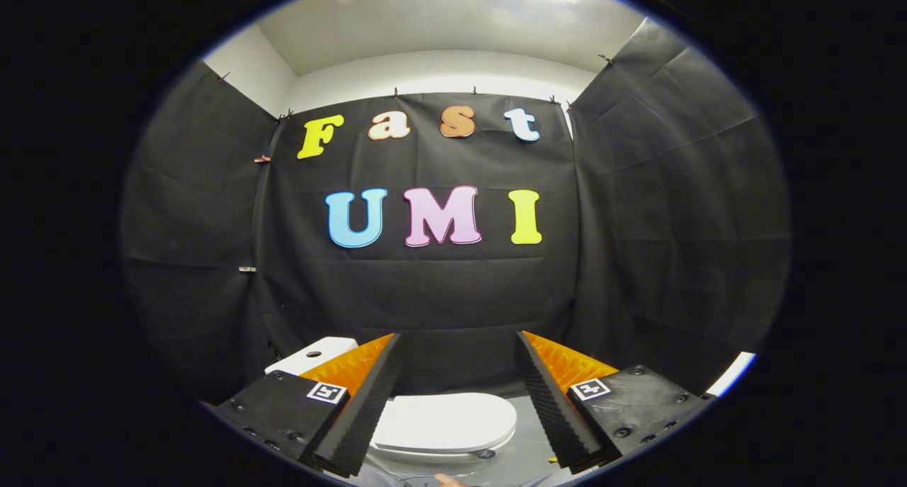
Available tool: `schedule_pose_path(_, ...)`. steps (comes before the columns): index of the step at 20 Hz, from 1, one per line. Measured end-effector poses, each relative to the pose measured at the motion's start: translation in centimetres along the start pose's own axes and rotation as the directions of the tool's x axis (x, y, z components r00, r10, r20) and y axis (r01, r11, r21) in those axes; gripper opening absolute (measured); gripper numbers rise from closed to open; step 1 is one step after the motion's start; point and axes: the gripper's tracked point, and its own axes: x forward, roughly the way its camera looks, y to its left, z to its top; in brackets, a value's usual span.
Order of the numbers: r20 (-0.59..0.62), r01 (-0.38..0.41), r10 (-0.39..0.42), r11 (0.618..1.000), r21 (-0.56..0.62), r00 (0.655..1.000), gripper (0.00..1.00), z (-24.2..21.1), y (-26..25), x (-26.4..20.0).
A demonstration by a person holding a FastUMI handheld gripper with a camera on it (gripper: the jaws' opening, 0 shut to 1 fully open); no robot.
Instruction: Open the toilet lid.
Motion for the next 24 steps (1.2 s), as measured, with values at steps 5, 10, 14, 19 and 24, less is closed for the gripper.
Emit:
schedule_pose_path(5, -0.007, 0.010, -0.010, 1.000, 0.000, 1.000, 0.98, -0.1, -0.1, 0.0)
schedule_pose_path(10, -0.031, 0.033, -0.032, 0.999, 0.031, 0.999, 0.99, -1.3, -0.8, 0.0)
schedule_pose_path(14, -0.037, 0.066, -0.063, 0.993, 0.095, 0.997, 0.99, -3.0, -2.2, 0.4)
schedule_pose_path(19, -0.079, 0.087, -0.074, 0.979, 0.183, 0.994, 0.99, -6.2, -3.5, 1.8)
schedule_pose_path(24, -0.204, 0.158, -0.102, 0.946, 0.281, 0.974, 0.99, -12.7, -6.6, 3.7)
